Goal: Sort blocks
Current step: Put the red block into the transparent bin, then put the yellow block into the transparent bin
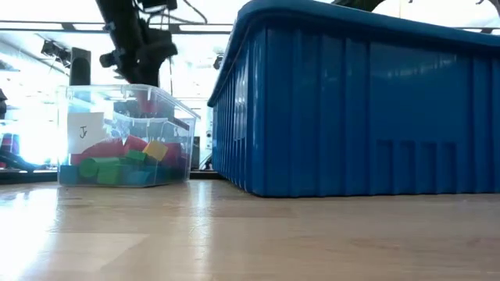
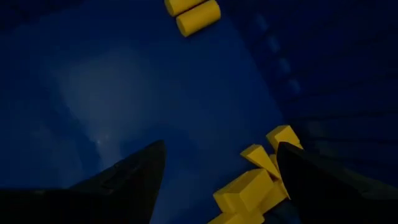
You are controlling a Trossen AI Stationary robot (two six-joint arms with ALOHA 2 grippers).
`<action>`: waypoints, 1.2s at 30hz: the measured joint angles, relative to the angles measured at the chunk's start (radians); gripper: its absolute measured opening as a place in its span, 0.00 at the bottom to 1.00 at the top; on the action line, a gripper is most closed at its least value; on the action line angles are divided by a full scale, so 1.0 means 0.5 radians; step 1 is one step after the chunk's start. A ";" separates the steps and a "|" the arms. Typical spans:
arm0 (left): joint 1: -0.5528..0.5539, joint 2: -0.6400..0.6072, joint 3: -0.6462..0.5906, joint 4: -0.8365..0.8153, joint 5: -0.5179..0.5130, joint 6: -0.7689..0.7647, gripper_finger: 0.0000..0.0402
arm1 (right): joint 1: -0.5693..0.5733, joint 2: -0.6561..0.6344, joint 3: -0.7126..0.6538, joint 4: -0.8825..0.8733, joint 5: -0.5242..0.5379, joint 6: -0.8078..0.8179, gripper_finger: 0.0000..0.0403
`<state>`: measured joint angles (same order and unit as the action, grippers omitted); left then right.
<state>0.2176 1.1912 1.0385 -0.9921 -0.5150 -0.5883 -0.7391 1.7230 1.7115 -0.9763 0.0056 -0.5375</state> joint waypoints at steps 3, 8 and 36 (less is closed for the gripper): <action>0.037 0.000 -0.077 0.063 0.085 -0.021 0.42 | -0.020 0.005 0.000 -0.025 0.002 -0.002 0.76; 0.052 0.000 -0.110 0.191 0.095 -0.036 0.56 | -0.064 0.020 -0.001 -0.116 -0.002 -0.110 0.76; 0.047 0.000 -0.122 0.512 0.027 0.174 0.68 | -0.098 0.020 -0.916 0.413 0.810 -1.268 0.76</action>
<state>0.2413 1.1912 0.9778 -0.7359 -0.5015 -0.5014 -0.7879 1.7332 1.2535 -0.7700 0.4106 -1.1717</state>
